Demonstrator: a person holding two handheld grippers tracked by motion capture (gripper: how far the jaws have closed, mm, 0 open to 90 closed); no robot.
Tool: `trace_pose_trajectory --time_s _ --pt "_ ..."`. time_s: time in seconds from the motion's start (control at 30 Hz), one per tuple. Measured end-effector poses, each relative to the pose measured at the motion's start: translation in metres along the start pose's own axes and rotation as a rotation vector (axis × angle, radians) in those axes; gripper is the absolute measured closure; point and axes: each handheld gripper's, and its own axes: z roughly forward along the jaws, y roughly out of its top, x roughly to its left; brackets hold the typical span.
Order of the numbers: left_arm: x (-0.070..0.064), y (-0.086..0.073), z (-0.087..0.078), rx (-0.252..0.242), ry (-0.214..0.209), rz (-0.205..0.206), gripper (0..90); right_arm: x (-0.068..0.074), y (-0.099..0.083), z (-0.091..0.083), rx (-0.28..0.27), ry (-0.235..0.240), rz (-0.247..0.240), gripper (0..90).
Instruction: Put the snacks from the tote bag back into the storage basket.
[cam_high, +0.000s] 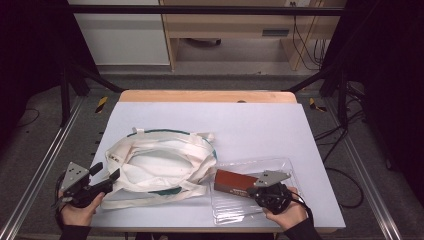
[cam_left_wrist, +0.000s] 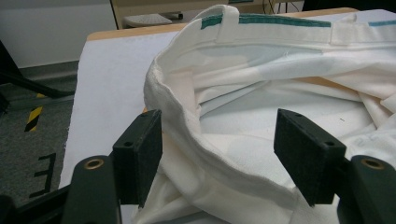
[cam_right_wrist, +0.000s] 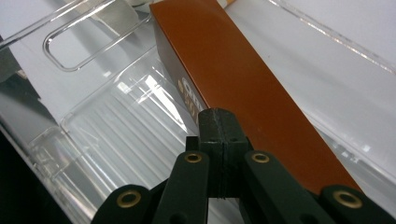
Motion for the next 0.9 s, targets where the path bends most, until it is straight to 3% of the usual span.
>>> trace_pose_trajectory --time_s 0.5,0.73,0.9 --pt "0.000 0.000 0.001 0.003 -0.001 0.002 32.8 -0.008 0.011 0.010 0.003 -0.030 0.005 90.0" --pt "0.000 0.000 0.001 0.004 -0.001 0.004 32.8 0.009 0.024 0.018 -0.027 0.024 -0.029 90.0" --pt "0.000 0.000 0.001 0.003 -0.002 0.000 32.9 0.021 0.035 0.032 -0.013 0.046 -0.064 90.0"
